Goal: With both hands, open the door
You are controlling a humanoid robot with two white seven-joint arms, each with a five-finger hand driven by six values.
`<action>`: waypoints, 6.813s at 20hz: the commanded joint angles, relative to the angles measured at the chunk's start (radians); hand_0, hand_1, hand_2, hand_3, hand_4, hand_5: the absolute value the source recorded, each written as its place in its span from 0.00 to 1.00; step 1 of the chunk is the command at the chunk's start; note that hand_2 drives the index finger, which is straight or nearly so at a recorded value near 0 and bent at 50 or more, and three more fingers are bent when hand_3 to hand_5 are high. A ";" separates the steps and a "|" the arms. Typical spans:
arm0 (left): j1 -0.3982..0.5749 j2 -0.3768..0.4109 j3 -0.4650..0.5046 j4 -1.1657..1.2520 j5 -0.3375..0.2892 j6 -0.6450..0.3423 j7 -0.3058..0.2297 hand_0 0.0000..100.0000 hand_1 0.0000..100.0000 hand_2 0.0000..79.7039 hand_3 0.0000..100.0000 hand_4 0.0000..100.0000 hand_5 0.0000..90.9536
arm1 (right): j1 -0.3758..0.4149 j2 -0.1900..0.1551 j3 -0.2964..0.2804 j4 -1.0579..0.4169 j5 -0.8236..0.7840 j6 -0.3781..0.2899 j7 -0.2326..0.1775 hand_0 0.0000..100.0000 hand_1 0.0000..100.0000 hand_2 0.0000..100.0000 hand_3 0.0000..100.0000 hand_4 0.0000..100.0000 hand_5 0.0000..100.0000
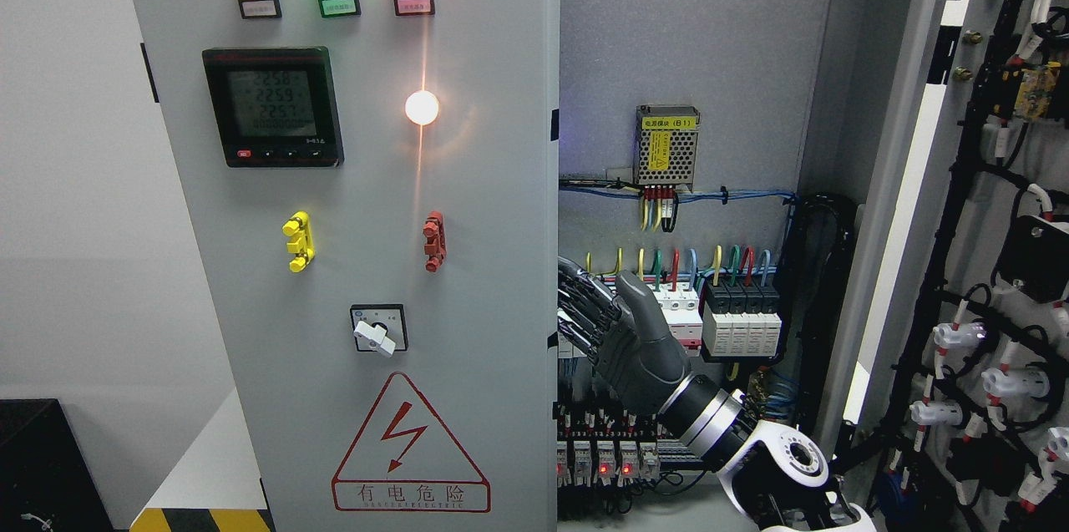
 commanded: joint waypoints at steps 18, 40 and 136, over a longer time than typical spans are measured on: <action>0.000 0.000 0.000 -0.029 0.000 0.000 0.000 0.00 0.00 0.00 0.00 0.00 0.00 | -0.004 0.031 0.003 -0.030 -0.046 0.003 0.040 0.19 0.00 0.00 0.00 0.00 0.00; 0.000 0.000 0.000 -0.029 0.000 0.000 0.000 0.00 0.00 0.00 0.00 0.00 0.00 | 0.068 -0.009 0.144 -0.161 -0.133 0.011 0.085 0.19 0.00 0.00 0.00 0.00 0.00; 0.000 0.000 0.000 -0.029 0.000 0.000 0.000 0.00 0.00 0.00 0.00 0.00 0.00 | 0.017 0.120 0.623 -0.006 -0.113 0.074 0.217 0.19 0.00 0.00 0.00 0.00 0.00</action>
